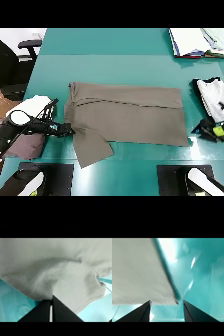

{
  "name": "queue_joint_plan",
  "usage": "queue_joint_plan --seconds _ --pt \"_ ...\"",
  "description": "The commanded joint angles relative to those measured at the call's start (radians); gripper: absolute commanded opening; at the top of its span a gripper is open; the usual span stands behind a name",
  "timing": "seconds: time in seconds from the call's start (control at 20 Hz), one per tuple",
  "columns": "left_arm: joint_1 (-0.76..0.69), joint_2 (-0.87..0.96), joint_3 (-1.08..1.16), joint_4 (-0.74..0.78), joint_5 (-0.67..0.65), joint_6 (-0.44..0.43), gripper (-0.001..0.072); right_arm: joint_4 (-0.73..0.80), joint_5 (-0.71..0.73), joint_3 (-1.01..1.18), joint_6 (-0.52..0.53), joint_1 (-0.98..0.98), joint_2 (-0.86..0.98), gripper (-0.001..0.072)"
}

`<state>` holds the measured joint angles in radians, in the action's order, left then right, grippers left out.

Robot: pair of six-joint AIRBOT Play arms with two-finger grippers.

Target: Fold the shirts.

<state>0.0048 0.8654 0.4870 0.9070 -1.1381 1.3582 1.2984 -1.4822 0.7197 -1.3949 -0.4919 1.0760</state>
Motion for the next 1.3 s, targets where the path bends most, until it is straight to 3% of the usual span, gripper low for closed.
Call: queue_joint_plan --seconds 0.0,0.15,0.2,0.25,0.4,0.8,1.0,1.25 --pt "0.0 -0.001 0.013 -0.002 0.005 -0.005 0.0029 -0.035 0.011 -0.135 0.001 -0.064 0.045 0.0443" --pt "0.0 -0.001 0.013 -0.001 0.011 -0.005 0.0029 -0.135 0.101 -0.153 0.001 0.006 0.069 0.0426" --pt "0.0 -0.001 0.013 -0.001 -0.003 -0.005 0.0029 -0.135 0.111 -0.145 0.001 0.043 0.069 0.0387" --pt "0.0 -0.001 0.013 -0.001 -0.032 -0.006 0.0029 -0.127 0.111 -0.128 0.001 0.08 0.069 0.0242" --pt "0.0 -0.013 0.033 0.041 -0.146 -0.003 0.0028 -0.083 0.067 -0.065 0.001 0.164 0.069 0.0013" --pt "0.0 -0.285 0.097 0.098 -0.401 0.155 0.0027 0.119 -0.133 0.029 -0.011 0.26 -0.181 0.0011" --pt "0.0 -0.208 0.217 0.137 -0.254 0.123 0.0027 0.107 -0.08 0.153 -0.027 0.26 -0.191 0.0011" --pt "0.0 0.098 0.41 0.154 -0.015 0.022 0.0029 0.024 0.001 0.367 -0.026 0.262 0.053 0.0011"
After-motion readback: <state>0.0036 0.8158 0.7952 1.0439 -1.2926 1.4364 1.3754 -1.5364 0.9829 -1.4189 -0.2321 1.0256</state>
